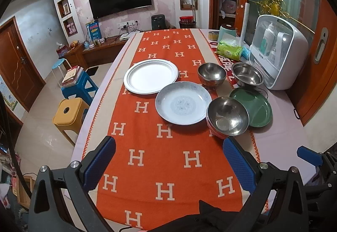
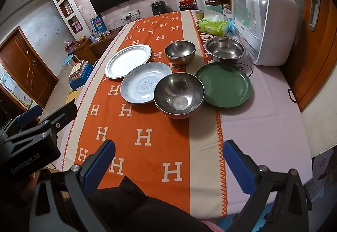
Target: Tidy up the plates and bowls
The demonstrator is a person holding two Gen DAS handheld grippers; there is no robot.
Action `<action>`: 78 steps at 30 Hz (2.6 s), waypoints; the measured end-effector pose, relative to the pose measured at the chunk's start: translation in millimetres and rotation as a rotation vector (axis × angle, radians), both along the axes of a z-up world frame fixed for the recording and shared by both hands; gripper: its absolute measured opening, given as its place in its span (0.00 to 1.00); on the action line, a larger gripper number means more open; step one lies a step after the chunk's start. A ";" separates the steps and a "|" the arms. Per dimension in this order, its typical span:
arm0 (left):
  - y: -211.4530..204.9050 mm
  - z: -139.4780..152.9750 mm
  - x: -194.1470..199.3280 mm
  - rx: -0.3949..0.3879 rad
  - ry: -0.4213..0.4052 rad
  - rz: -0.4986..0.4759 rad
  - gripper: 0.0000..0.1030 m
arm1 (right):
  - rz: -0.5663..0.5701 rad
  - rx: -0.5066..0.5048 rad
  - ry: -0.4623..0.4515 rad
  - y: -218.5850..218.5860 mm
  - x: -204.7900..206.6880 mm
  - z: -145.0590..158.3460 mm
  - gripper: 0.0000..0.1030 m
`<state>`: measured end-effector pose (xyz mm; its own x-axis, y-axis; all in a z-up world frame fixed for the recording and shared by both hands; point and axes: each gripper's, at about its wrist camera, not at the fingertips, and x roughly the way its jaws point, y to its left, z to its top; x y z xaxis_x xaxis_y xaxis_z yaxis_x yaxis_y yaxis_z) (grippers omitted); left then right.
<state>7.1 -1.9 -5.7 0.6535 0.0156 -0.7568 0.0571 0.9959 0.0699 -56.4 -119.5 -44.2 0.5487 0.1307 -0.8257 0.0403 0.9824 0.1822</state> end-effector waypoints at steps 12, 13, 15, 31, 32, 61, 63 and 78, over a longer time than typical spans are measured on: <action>5.4 0.8 6.7 0.041 0.037 0.010 0.99 | 0.008 0.054 0.030 -1.2 9.6 -5.7 0.97; 7.5 0.1 9.2 0.041 0.046 0.011 0.99 | 0.011 0.061 0.030 -1.1 11.6 -5.4 0.95; 11.5 -2.8 14.5 0.038 0.070 0.007 0.99 | 0.013 0.079 0.025 -0.6 15.2 -5.1 0.95; 84.9 -1.0 89.0 -0.051 0.189 0.022 0.99 | -0.018 0.148 0.024 31.4 76.2 4.0 0.94; 91.7 0.3 96.6 -0.054 0.192 0.028 0.99 | -0.018 0.152 0.024 34.3 81.7 5.2 0.94; 183.1 -38.8 312.4 0.018 0.112 -0.006 0.99 | -0.055 0.046 -0.128 102.8 293.5 -5.0 0.94; 187.4 -50.9 322.9 0.006 0.119 -0.005 0.99 | -0.055 0.025 -0.142 103.9 307.3 -12.2 0.94; 195.3 -161.7 388.0 -0.109 0.273 -0.005 0.99 | -0.053 0.022 -0.020 107.0 362.7 -98.1 0.92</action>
